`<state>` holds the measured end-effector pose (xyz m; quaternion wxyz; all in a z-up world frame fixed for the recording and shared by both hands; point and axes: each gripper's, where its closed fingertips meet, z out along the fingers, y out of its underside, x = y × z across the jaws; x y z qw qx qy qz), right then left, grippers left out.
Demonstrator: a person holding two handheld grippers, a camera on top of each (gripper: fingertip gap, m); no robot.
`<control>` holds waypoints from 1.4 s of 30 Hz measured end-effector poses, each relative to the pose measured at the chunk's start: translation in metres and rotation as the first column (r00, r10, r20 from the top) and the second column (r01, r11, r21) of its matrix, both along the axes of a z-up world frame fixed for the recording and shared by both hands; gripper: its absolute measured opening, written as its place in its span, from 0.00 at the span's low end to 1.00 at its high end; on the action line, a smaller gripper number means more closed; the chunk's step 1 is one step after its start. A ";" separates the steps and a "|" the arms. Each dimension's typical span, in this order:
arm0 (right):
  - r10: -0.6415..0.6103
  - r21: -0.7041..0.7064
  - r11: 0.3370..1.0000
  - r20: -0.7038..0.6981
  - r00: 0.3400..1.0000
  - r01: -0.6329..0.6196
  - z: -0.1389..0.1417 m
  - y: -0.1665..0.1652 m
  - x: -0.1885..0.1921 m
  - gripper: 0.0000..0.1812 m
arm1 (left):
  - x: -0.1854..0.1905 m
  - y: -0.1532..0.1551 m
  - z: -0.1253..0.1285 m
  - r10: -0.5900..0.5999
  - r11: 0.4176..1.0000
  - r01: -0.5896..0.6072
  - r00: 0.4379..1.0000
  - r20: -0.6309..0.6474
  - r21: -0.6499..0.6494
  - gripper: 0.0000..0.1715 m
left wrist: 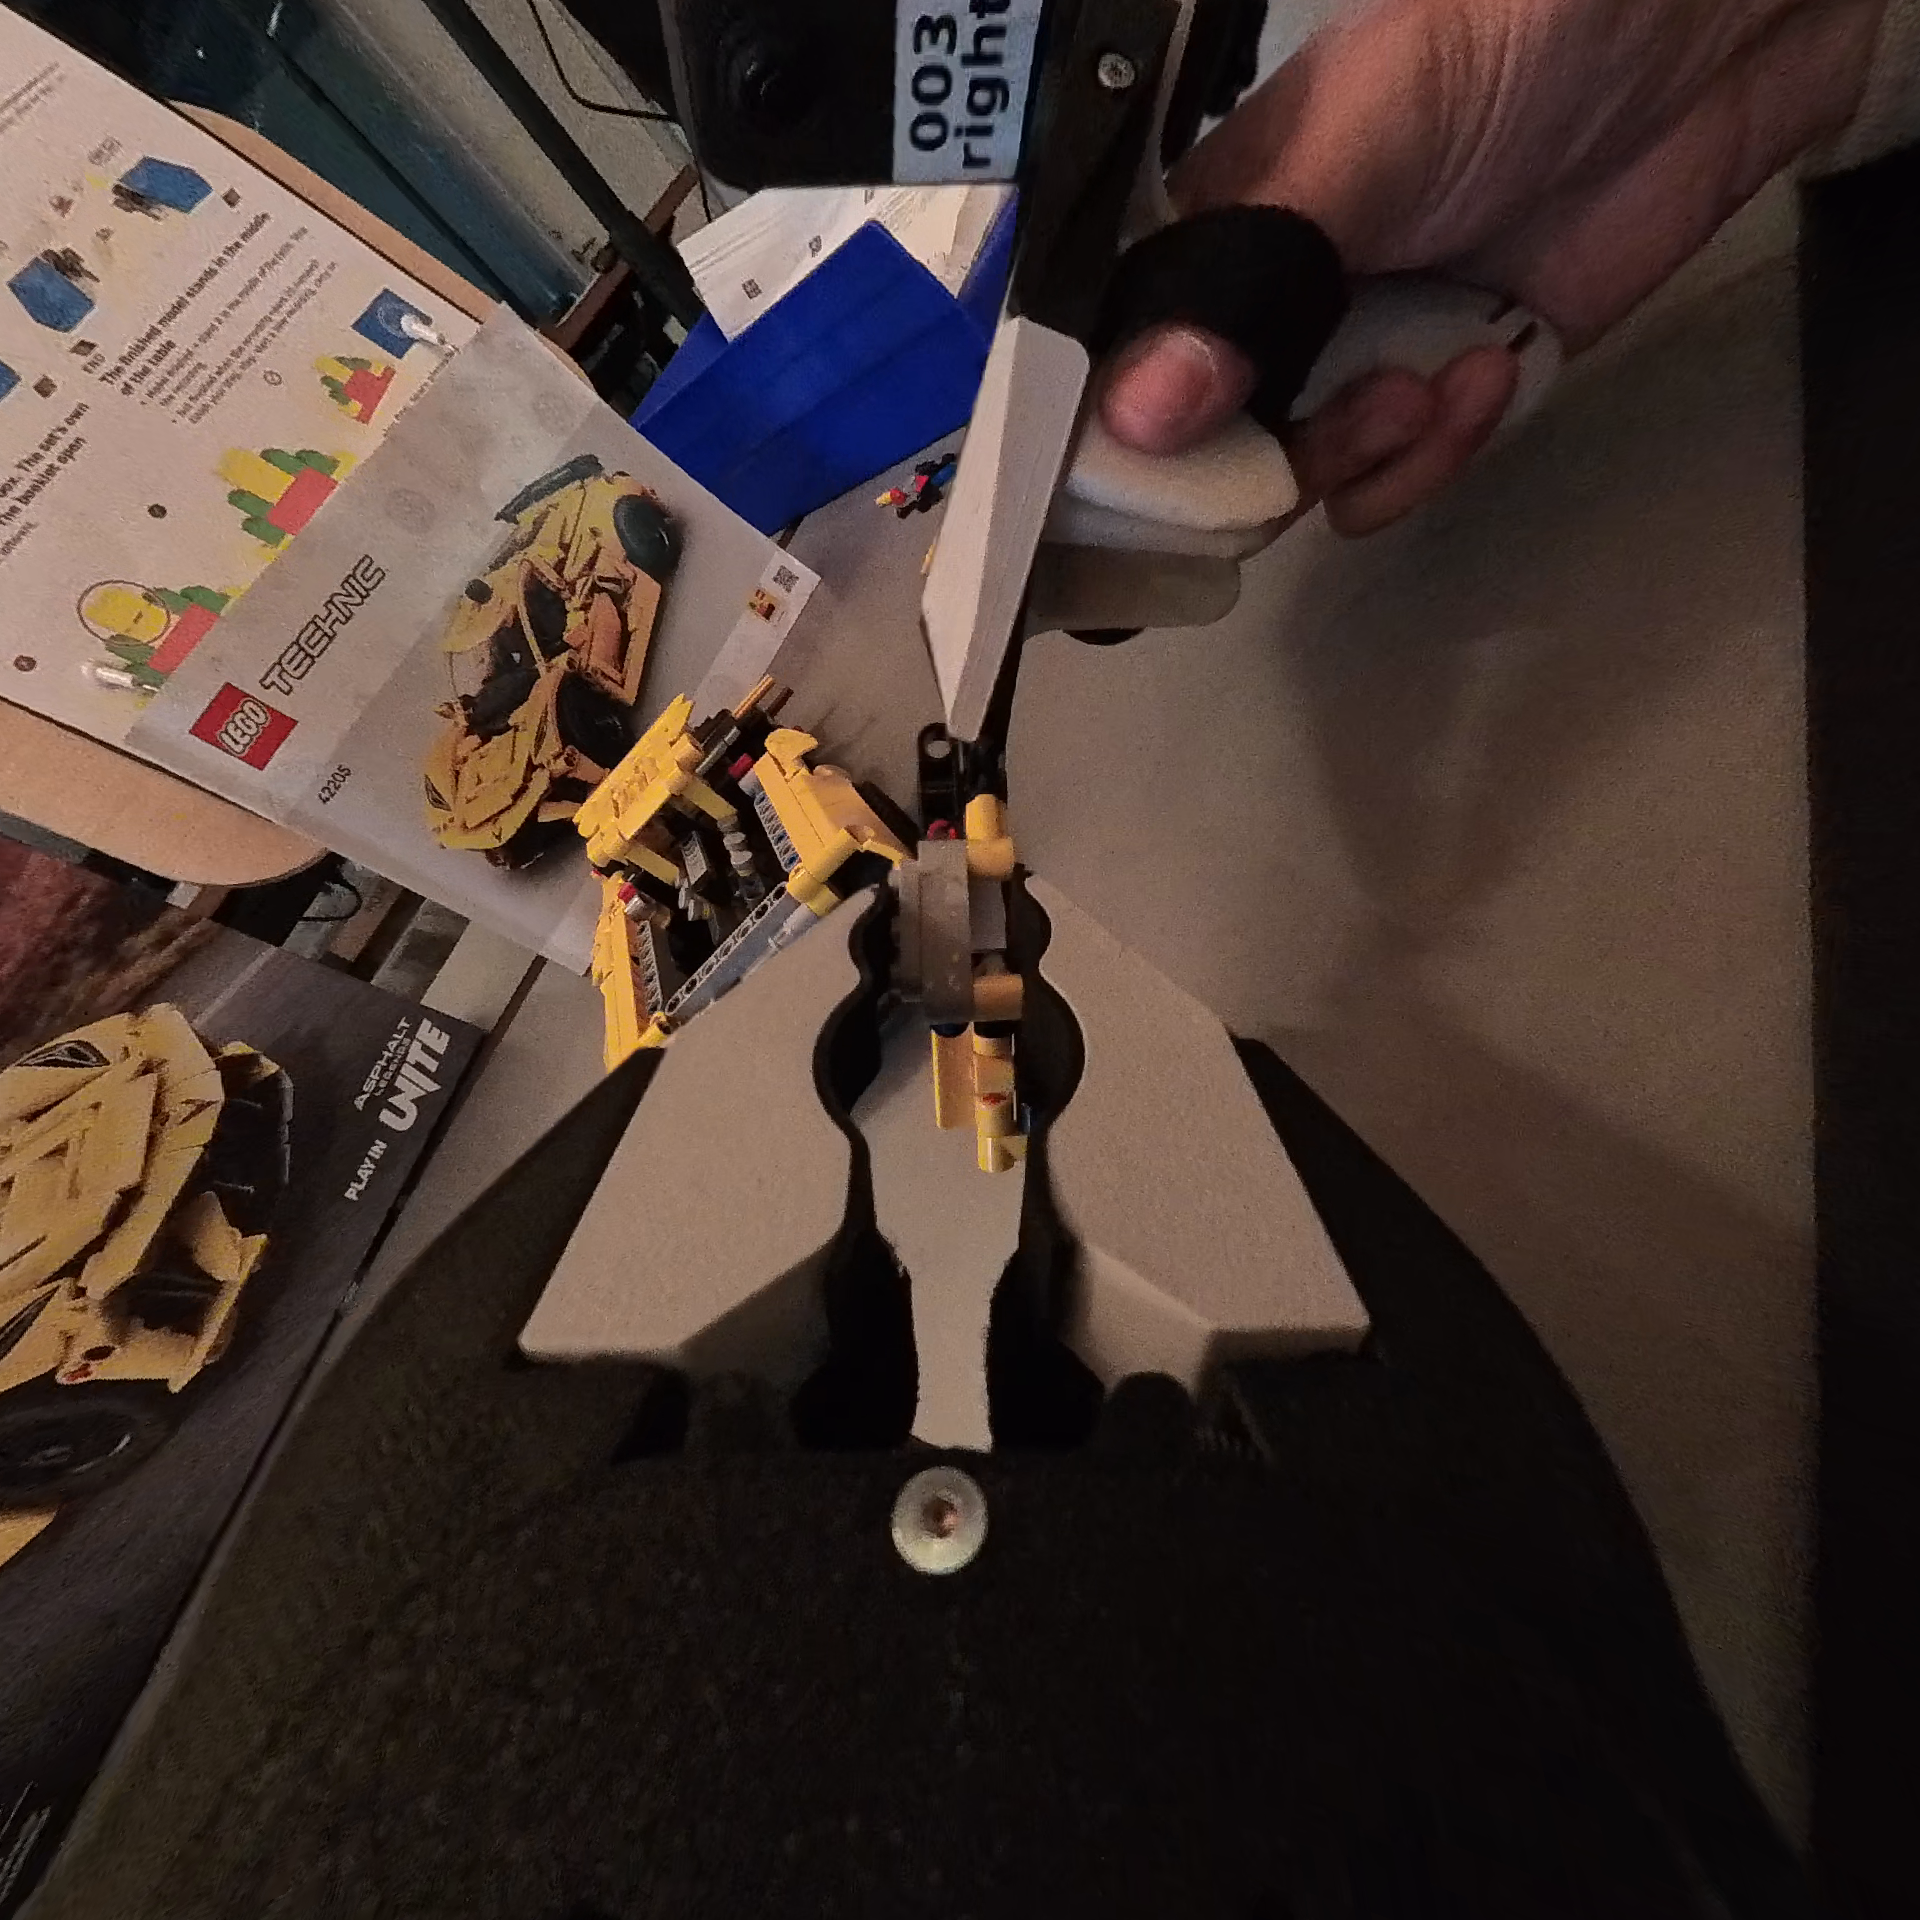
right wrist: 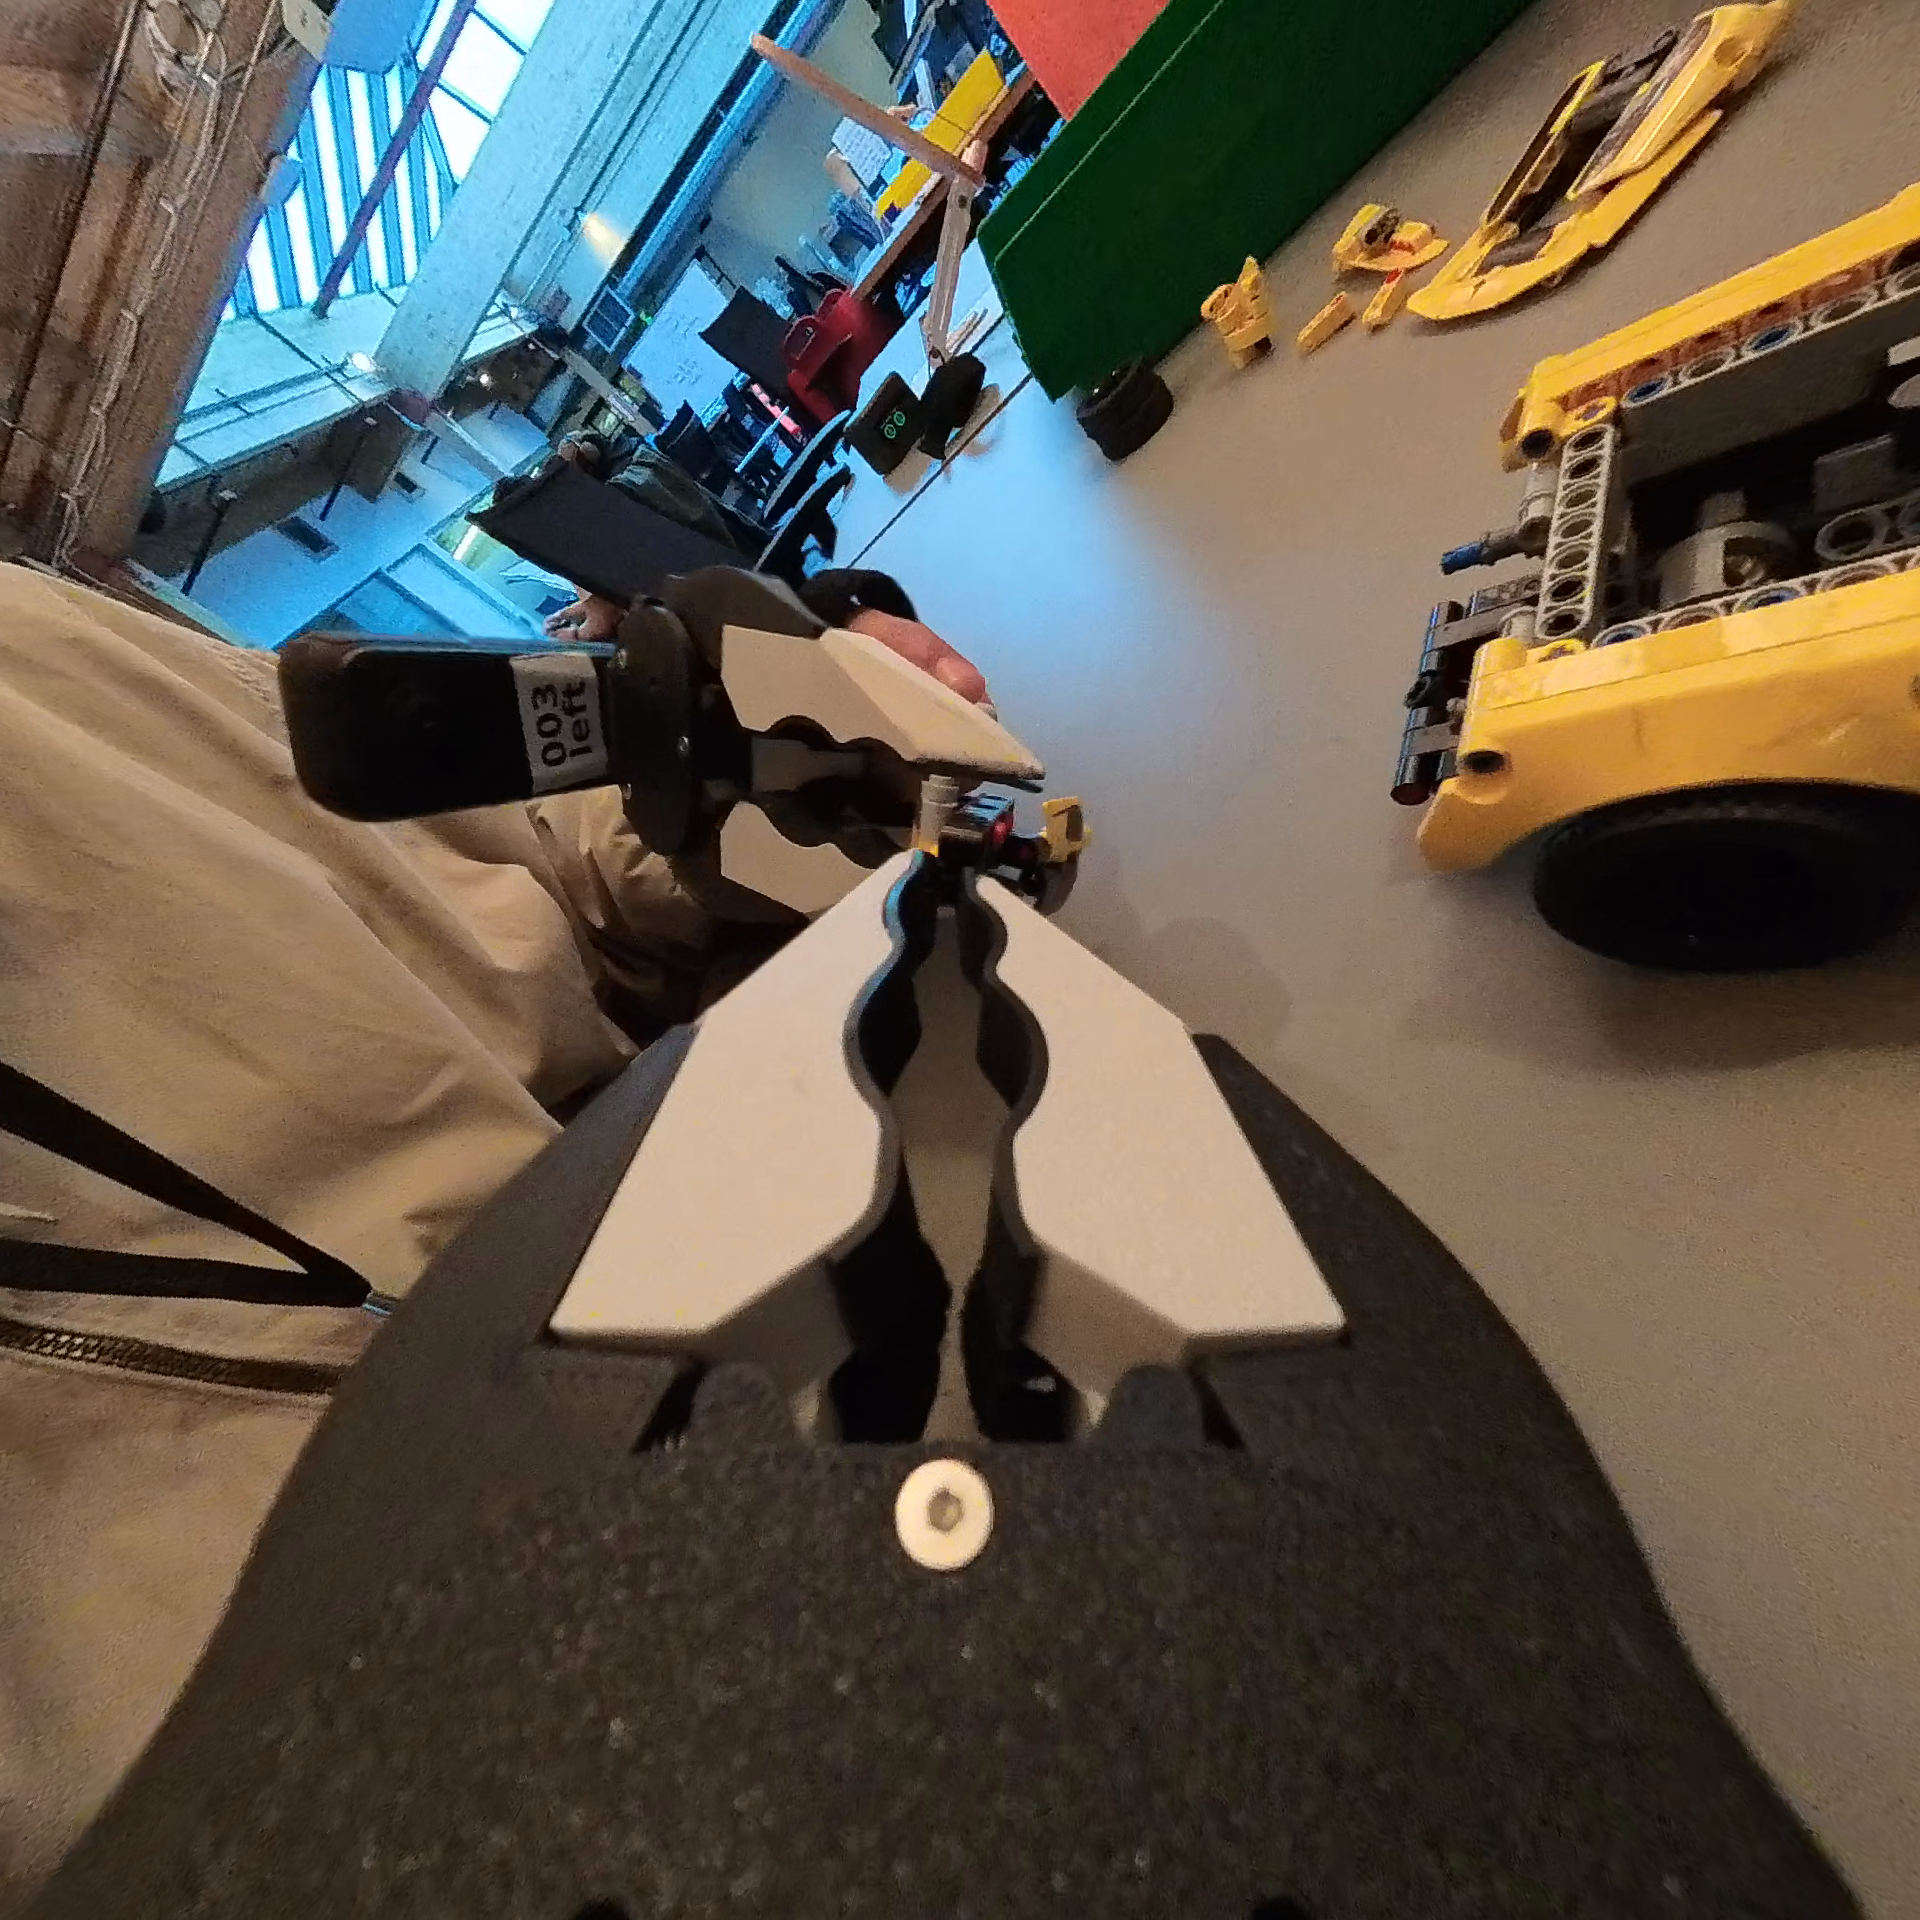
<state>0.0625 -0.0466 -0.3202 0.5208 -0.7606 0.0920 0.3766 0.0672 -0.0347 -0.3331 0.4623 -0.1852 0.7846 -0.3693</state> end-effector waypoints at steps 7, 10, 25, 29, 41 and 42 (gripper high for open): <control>0.041 0.074 0.997 -0.213 0.976 -0.025 0.010 -0.001 -0.002 0.04 | 0.001 0.000 0.007 0.007 1.000 -0.006 0.999 0.032 -0.011 0.11; 0.023 0.064 0.998 -0.164 0.986 -0.013 0.008 0.001 -0.002 0.05 | 0.001 0.001 0.005 0.013 1.000 -0.013 0.999 0.030 -0.003 0.12; -0.004 0.006 1.000 -0.072 0.997 0.004 -0.002 0.005 0.000 0.07 | 0.007 0.003 0.000 0.028 0.998 -0.031 0.998 0.052 0.058 0.11; 0.001 -0.002 1.000 -0.106 0.994 -0.001 -0.003 0.003 0.002 0.05 | 0.008 0.001 0.000 0.038 0.996 -0.043 0.997 0.061 0.084 0.11; -0.002 -0.033 0.999 -0.119 0.993 -0.002 -0.008 0.001 0.003 0.03 | 0.009 0.001 -0.004 0.066 0.984 -0.079 0.995 0.081 0.163 0.11; -0.004 -0.034 0.999 -0.105 0.994 0.000 -0.008 0.001 0.002 0.03 | 0.010 0.002 -0.004 0.069 0.981 -0.083 0.994 0.085 0.174 0.11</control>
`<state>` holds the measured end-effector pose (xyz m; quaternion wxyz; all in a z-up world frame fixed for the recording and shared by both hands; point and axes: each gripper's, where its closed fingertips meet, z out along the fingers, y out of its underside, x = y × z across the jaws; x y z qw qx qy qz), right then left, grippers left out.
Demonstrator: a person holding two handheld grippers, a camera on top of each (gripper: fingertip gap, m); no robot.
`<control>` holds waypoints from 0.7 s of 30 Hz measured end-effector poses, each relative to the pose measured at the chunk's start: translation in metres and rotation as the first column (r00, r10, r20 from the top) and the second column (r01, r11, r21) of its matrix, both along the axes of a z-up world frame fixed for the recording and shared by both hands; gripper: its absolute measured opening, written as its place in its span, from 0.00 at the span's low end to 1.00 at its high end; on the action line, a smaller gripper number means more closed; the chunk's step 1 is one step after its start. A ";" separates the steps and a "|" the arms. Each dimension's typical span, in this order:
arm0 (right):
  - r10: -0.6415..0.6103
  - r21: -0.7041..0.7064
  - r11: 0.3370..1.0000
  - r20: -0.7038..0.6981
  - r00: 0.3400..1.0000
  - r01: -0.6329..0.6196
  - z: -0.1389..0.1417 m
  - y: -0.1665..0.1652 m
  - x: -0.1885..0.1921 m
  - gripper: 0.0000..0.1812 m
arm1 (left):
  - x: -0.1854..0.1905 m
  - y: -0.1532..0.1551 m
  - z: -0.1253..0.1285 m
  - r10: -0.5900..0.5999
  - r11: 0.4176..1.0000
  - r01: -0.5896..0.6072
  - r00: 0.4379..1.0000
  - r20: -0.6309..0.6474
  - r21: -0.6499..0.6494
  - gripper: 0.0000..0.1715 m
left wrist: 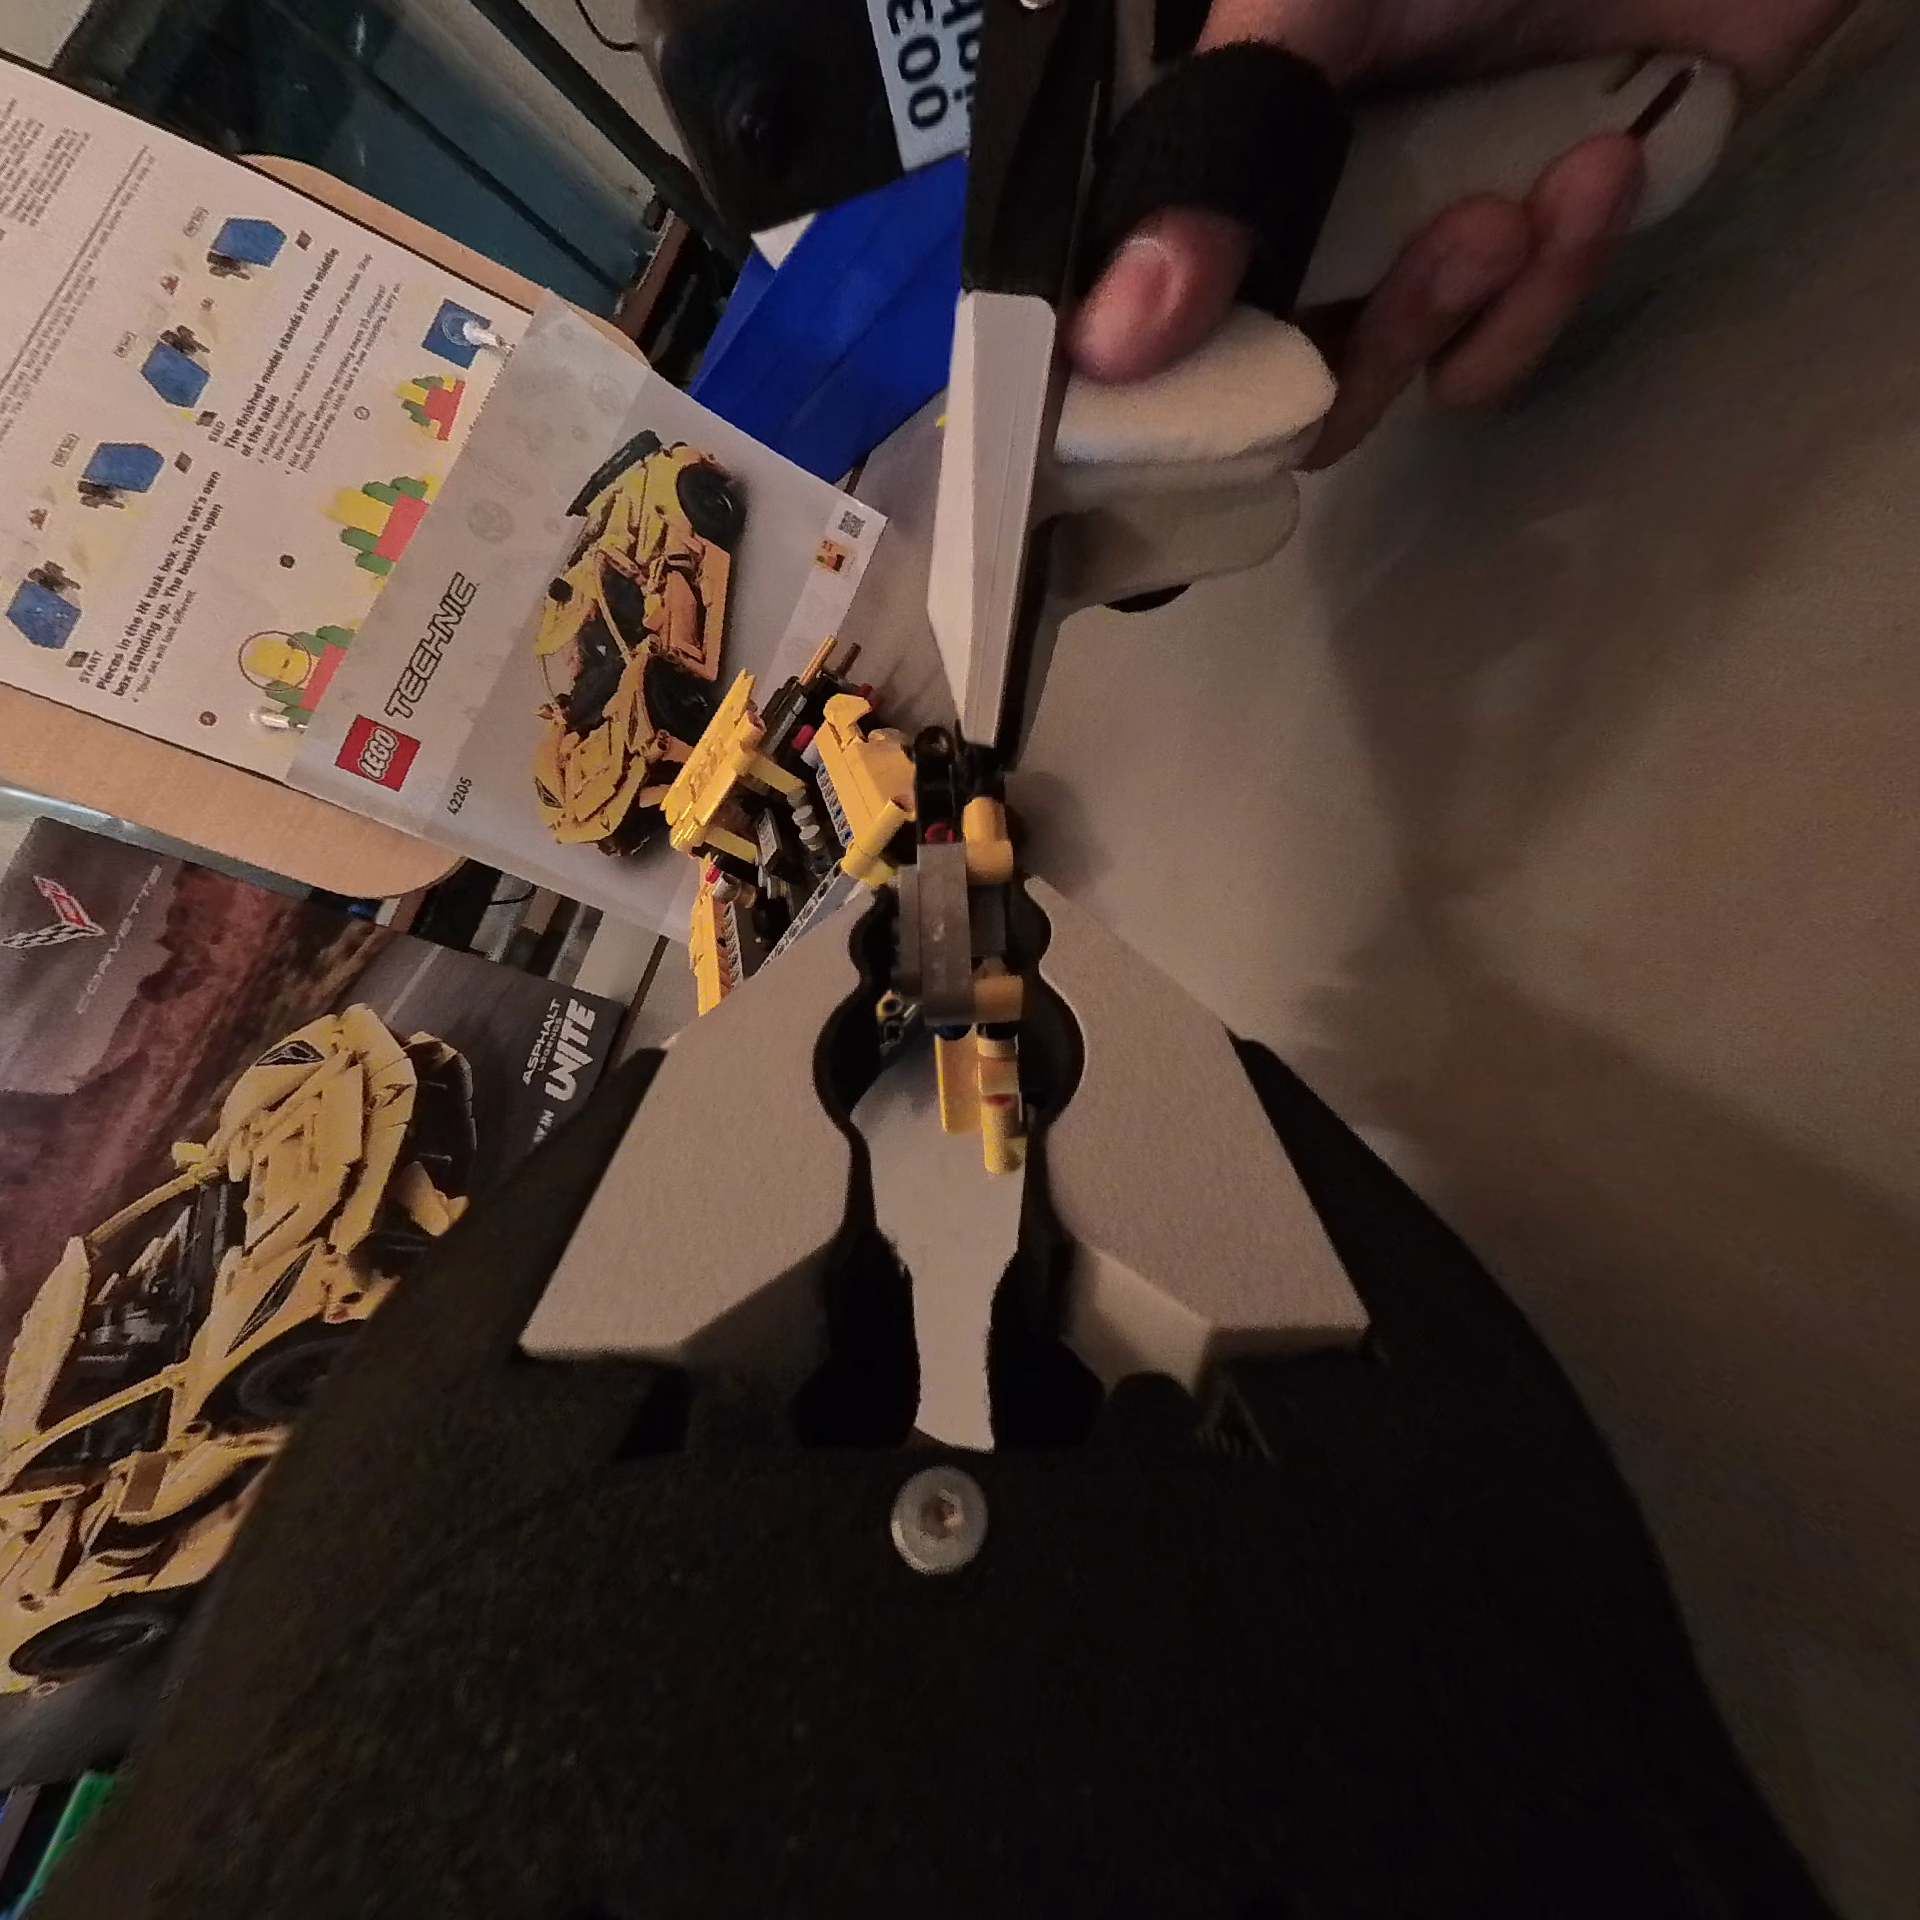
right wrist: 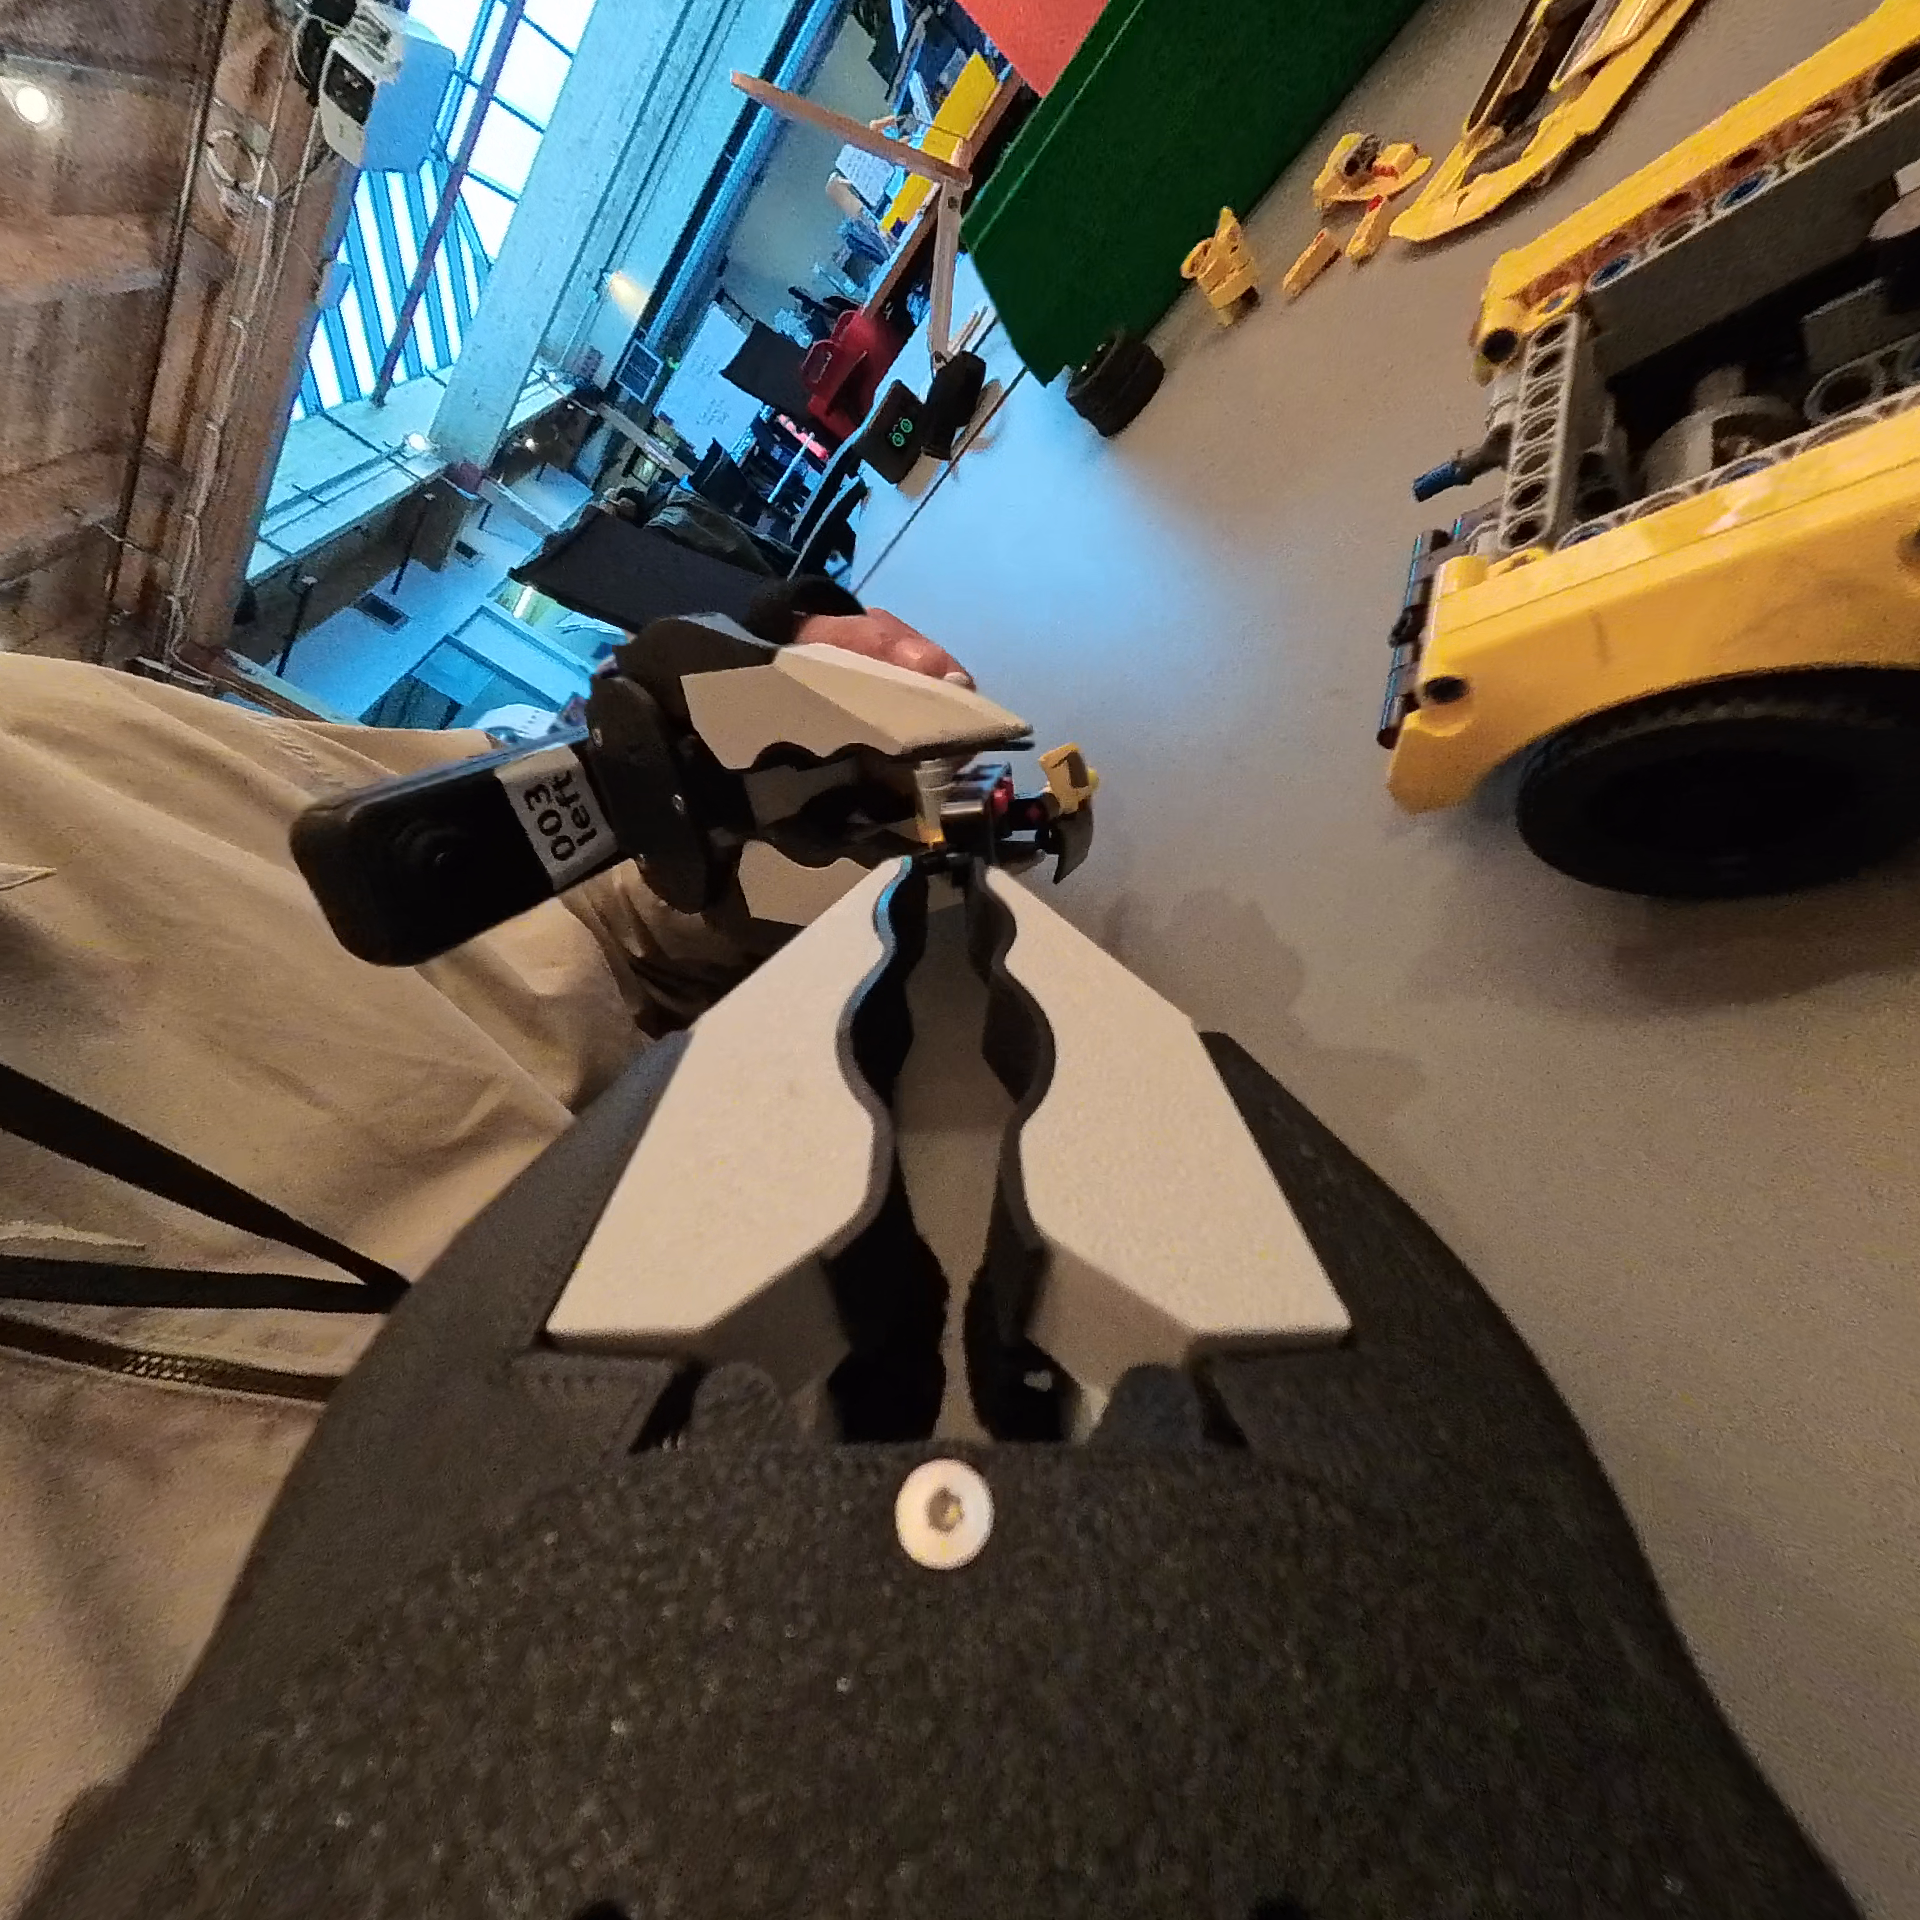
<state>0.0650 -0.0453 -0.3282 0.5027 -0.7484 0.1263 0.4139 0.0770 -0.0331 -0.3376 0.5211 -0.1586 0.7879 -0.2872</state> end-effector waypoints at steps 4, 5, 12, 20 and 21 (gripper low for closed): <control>0.019 0.032 0.999 0.101 0.995 -0.023 0.004 -0.002 -0.001 0.01 | 0.001 -0.003 -0.001 -0.038 0.988 0.023 0.995 -0.095 -0.154 0.12; 0.022 0.033 0.999 0.128 0.992 -0.026 0.005 -0.002 -0.002 0.01 | 0.000 -0.002 -0.001 -0.047 0.980 0.021 0.991 -0.127 -0.196 0.12; 0.158 0.106 0.975 0.283 0.946 -0.194 0.022 -0.013 -0.011 0.01 | -0.024 -0.011 0.043 -0.326 0.742 0.146 0.932 -0.161 -0.654 0.19; 0.308 -0.063 0.928 0.683 0.662 -0.367 0.013 -0.011 -0.027 0.01 | -0.035 -0.022 0.018 -0.457 0.788 0.220 0.835 -0.307 -0.575 0.09; 0.296 -0.058 0.934 0.680 0.671 -0.353 0.014 -0.009 -0.024 0.01 | -0.032 -0.021 0.017 -0.446 0.788 0.203 0.839 -0.313 -0.581 0.09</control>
